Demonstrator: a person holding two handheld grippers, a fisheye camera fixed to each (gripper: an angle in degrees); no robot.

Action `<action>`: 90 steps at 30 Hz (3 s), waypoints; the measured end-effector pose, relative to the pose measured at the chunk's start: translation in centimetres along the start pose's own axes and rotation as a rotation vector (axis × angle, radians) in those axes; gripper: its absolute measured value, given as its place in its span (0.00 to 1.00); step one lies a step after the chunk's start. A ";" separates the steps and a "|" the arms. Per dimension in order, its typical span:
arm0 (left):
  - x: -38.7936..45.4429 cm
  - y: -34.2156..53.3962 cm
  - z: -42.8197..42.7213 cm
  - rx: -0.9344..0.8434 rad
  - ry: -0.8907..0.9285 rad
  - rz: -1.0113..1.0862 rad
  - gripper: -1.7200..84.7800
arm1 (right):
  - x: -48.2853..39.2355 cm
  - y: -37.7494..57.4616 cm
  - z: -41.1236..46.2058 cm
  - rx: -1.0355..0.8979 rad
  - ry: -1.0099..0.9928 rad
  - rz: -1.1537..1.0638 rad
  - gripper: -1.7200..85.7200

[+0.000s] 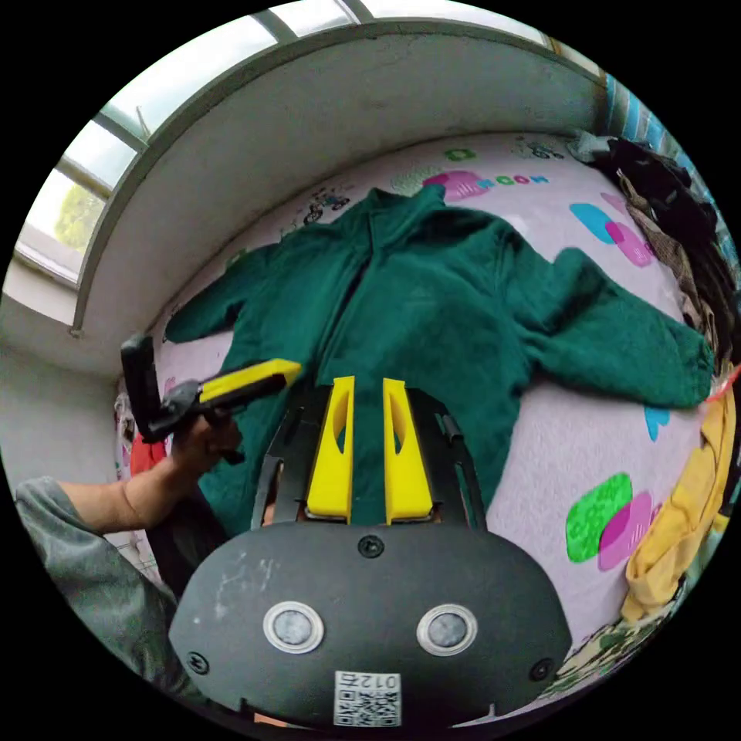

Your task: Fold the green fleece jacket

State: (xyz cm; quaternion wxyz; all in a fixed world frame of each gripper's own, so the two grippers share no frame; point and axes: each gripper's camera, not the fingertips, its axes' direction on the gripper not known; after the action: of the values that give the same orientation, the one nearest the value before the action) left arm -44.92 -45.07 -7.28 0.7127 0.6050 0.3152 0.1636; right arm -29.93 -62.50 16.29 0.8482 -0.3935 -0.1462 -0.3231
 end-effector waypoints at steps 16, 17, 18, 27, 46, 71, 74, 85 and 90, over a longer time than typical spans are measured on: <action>12.3 3.9 0.7 -0.422 -0.008 0.351 0.03 | 13.1 16.1 3.5 -0.360 -0.174 0.284 0.10; 12.4 4.3 0.7 -0.438 -0.026 0.354 0.03 | 13.3 16.2 4.2 -0.371 -0.186 0.277 0.10; 12.6 5.1 0.8 -0.471 -0.048 0.354 0.03 | 13.3 16.2 4.5 -0.379 -0.194 0.270 0.08; 15.0 6.9 5.4 -0.688 -0.060 0.358 0.03 | 10.3 16.0 7.2 -0.588 -0.017 0.012 0.01; 17.1 6.6 8.2 -0.701 -0.139 0.365 0.02 | -1.5 15.6 9.3 -0.291 -0.097 -0.211 0.10; 10.0 3.9 7.1 -0.497 -0.187 0.168 0.03 | 1.3 12.1 11.7 -0.099 -0.067 0.006 0.01; 8.8 4.3 8.3 -0.512 -0.160 0.115 0.03 | 1.3 11.4 13.1 -0.138 -0.103 0.024 0.01; 5.7 0.4 5.1 -0.366 -0.162 0.090 0.03 | 2.3 8.1 9.7 -0.073 -0.177 -0.016 0.01; 2.9 -2.9 7.7 -0.341 -0.159 0.036 0.03 | 4.7 3.5 8.9 0.007 -0.124 0.113 0.01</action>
State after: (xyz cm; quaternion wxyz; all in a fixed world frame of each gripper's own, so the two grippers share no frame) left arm -38.22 -49.71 -10.25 0.8244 0.4921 0.2149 0.1791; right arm -24.03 -56.06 22.48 0.8558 -0.4175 -0.1769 -0.2492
